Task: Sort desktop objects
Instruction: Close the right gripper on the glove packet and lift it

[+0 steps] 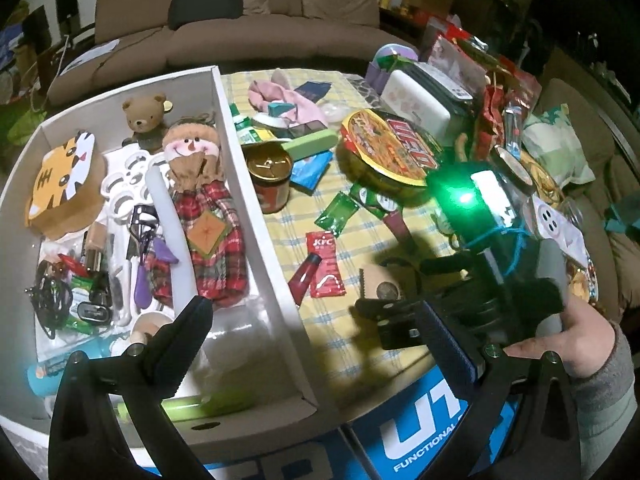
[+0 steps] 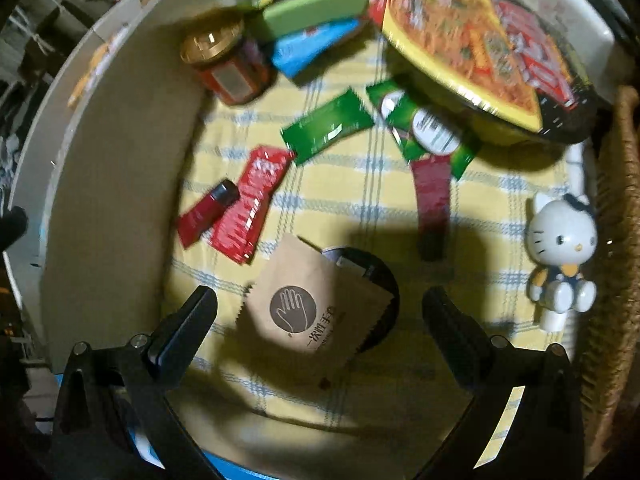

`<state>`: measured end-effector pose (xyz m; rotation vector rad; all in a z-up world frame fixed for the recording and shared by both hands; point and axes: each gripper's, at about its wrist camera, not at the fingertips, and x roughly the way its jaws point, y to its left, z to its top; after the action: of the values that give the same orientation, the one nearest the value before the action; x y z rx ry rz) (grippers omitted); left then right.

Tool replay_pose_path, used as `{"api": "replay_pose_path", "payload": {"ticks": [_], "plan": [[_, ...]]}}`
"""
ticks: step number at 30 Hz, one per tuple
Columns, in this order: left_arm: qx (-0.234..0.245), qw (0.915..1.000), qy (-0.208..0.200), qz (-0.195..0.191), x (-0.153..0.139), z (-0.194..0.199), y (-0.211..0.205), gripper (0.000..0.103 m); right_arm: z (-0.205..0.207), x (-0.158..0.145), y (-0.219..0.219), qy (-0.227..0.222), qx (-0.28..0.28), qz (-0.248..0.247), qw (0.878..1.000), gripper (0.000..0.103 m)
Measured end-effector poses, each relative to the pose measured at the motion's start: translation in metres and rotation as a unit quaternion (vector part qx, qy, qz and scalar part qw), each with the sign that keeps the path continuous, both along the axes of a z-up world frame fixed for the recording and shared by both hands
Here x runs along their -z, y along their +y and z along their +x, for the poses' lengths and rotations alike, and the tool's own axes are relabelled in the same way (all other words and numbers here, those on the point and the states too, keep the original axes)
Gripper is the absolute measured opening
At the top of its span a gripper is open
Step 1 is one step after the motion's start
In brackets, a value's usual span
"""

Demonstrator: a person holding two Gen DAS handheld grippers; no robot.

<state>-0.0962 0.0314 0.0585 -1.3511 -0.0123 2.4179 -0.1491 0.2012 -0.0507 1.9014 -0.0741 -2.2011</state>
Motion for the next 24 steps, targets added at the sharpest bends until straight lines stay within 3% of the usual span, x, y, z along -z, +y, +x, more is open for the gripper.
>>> {"api": "replay_pose_path", "payload": {"ticks": [2,3,4,6,11,14,16,18,22,24], "plan": [[0.004,1.0,0.0,-0.002,0.0,0.002,0.0,0.103,0.0,0.007,-0.004,-0.004,-0.008,0.014,1.0,0.102],[0.006,1.0,0.001,-0.004,0.0,0.003,0.0,0.103,0.001,0.007,-0.006,0.002,-0.016,0.026,1.0,0.095],[0.008,1.0,0.002,-0.005,0.0,0.004,0.0,0.103,0.002,0.004,-0.008,0.01,-0.023,0.042,0.999,0.076],[0.009,0.9999,0.003,-0.008,-0.001,0.006,-0.002,0.103,0.003,-0.004,-0.007,0.023,-0.024,0.06,0.998,0.057],[0.014,0.9998,0.006,-0.01,-0.002,0.01,-0.004,0.103,0.01,-0.028,0.015,0.05,0.0,-0.007,0.999,0.057],[0.031,0.9993,0.009,-0.016,0.0,0.014,-0.002,0.103,0.014,-0.043,0.036,0.056,0.025,-0.083,0.995,0.057],[0.055,0.9983,0.012,-0.016,0.001,0.02,0.002,0.103,0.016,-0.056,0.054,0.063,0.044,-0.155,0.985,0.057],[0.078,0.9969,-0.003,0.009,0.003,0.028,0.007,0.103,0.02,-0.067,0.068,0.067,0.06,-0.225,0.97,0.057],[0.097,0.9939,-0.002,0.052,-0.008,0.04,0.011,0.103,0.032,-0.094,0.073,0.087,0.049,-0.292,0.951,0.057],[0.112,0.9891,0.021,0.094,-0.022,0.048,0.009,0.103,0.038,-0.103,0.066,0.085,0.035,-0.336,0.937,0.057]]}}
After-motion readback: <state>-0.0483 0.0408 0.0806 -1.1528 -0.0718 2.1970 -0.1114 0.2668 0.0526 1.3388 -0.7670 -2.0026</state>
